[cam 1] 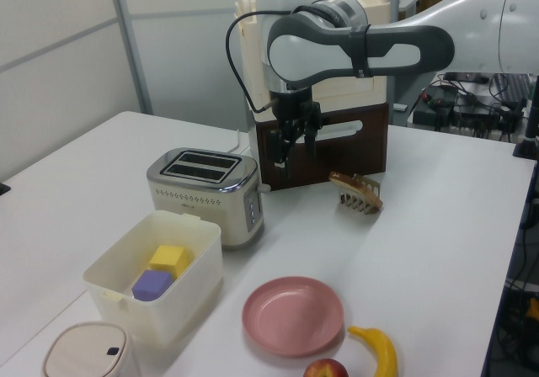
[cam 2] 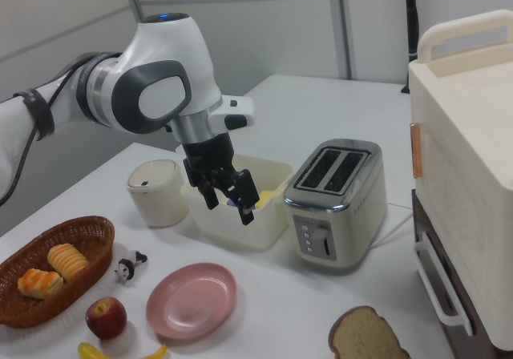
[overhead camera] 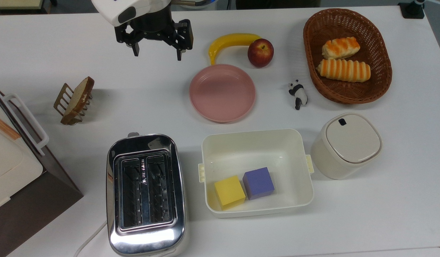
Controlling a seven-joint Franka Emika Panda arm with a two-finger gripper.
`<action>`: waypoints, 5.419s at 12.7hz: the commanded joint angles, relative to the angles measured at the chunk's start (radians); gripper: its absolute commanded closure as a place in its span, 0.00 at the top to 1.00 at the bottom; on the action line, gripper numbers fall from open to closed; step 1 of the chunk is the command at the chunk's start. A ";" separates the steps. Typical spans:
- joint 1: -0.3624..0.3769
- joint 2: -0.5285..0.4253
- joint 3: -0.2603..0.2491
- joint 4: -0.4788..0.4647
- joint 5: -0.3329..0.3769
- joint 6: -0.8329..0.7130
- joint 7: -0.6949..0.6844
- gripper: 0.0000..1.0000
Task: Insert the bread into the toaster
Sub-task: 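Move the open gripper over to the wooden toast rack holding bread, then close the gripper on the bread slice and lift it from the rack, then carry the bread slice over the toaster slot, holding it upright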
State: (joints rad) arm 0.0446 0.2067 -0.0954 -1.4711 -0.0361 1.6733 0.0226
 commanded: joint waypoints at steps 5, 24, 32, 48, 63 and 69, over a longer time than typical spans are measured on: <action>-0.008 -0.050 -0.007 -0.049 -0.033 -0.012 -0.072 1.00; -0.258 0.025 -0.007 -0.373 -0.317 0.442 -0.211 0.73; -0.259 0.028 -0.009 -0.367 -0.321 0.451 -0.214 0.08; -0.106 0.008 0.013 0.035 -0.035 0.455 -0.199 0.00; 0.015 0.122 0.011 0.023 0.168 0.767 -0.208 0.00; 0.009 0.123 0.006 0.003 0.140 0.678 -0.331 0.00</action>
State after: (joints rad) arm 0.0443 0.3432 -0.0751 -1.4513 0.1108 2.3871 -0.2434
